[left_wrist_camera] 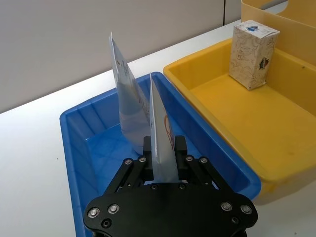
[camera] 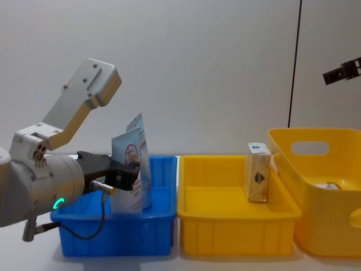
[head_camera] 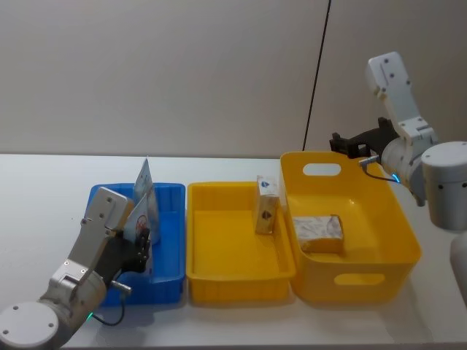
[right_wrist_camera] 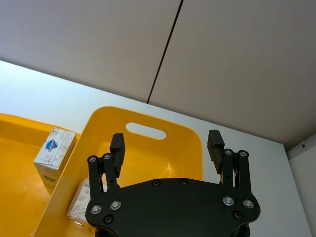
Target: Bimanual collaborative sorting of washing and personal care products
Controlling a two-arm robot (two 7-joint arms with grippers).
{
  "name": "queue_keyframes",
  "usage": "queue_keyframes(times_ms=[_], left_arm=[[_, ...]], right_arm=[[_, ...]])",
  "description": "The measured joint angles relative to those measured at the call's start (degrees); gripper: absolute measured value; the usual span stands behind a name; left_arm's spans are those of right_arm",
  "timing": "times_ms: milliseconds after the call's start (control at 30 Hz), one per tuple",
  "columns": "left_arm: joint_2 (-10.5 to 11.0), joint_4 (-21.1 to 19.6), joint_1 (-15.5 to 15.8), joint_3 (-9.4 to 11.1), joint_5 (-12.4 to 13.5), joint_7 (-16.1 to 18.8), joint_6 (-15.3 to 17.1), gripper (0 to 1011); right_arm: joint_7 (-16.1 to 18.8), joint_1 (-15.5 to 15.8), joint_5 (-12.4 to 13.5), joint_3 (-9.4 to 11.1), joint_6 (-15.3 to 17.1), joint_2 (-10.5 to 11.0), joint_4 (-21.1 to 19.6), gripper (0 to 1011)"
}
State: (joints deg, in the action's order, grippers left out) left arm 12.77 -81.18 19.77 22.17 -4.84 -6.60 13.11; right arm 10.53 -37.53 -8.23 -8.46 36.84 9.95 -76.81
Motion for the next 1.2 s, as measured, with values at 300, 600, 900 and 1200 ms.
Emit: queue_keyframes(times_ms=[300,600,900,1200], left_arm=[[0.03,0.03,0.0,0.0,0.0,0.0,-0.01,217],[0.04,0.03,0.0,0.0,0.01,0.01,-0.01,217],[0.04,0.03,0.0,0.0,0.01,0.01,0.0,217],[0.03,0.03,0.06,0.0,0.07,-0.05,0.01,217]], right_arm=[[0.0,0.0,0.0,0.0,0.0,0.0,0.0,1004],[0.0,0.0,0.0,0.0,0.0,0.0,0.0,1004],[0.0,0.0,0.0,0.0,0.0,0.0,0.0,1004],[0.0,0.0,0.0,0.0,0.0,0.0,0.0,1004]])
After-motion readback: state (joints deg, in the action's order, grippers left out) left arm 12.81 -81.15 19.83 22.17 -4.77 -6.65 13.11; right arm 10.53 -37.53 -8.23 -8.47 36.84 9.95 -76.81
